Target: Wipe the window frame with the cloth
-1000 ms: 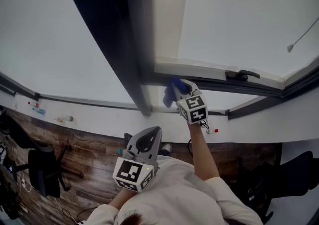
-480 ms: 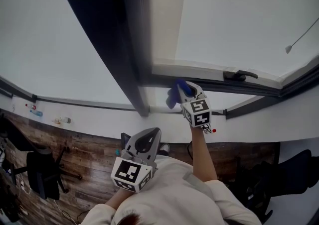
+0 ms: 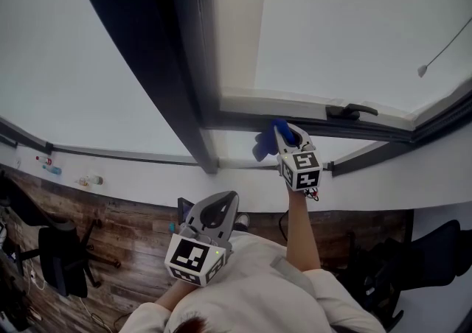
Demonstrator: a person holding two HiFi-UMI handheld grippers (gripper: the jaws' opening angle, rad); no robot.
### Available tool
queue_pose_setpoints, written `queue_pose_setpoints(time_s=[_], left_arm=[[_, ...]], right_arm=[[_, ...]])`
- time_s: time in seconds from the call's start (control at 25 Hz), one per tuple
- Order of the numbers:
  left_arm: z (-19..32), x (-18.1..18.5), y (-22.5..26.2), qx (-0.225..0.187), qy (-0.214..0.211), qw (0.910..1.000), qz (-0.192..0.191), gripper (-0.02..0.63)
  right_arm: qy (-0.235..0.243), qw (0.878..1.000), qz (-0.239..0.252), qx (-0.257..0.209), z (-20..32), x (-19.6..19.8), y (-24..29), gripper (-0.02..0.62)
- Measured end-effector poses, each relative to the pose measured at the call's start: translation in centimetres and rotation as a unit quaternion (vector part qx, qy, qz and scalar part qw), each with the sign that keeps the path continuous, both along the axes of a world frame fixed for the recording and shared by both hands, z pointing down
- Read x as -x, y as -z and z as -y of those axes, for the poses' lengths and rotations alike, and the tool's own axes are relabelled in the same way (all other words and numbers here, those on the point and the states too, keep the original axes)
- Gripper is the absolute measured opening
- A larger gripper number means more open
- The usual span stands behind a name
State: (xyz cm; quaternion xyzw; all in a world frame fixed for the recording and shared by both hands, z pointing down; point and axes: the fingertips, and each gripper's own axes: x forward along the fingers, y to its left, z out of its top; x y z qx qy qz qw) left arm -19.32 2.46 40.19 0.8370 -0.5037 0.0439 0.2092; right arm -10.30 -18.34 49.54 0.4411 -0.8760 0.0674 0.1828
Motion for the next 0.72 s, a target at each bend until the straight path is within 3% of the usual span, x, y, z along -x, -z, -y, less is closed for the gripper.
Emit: queue_pose_setpoints(time_s=[0.72], left_arm=[[-0.4, 0.1, -0.3, 0.004, 0.011, 0.9999, -0.003, 0.005]], right_arm=[[-0.022, 1.0, 0.005, -0.004, 0.3, -2.1, 0.0, 0.051]])
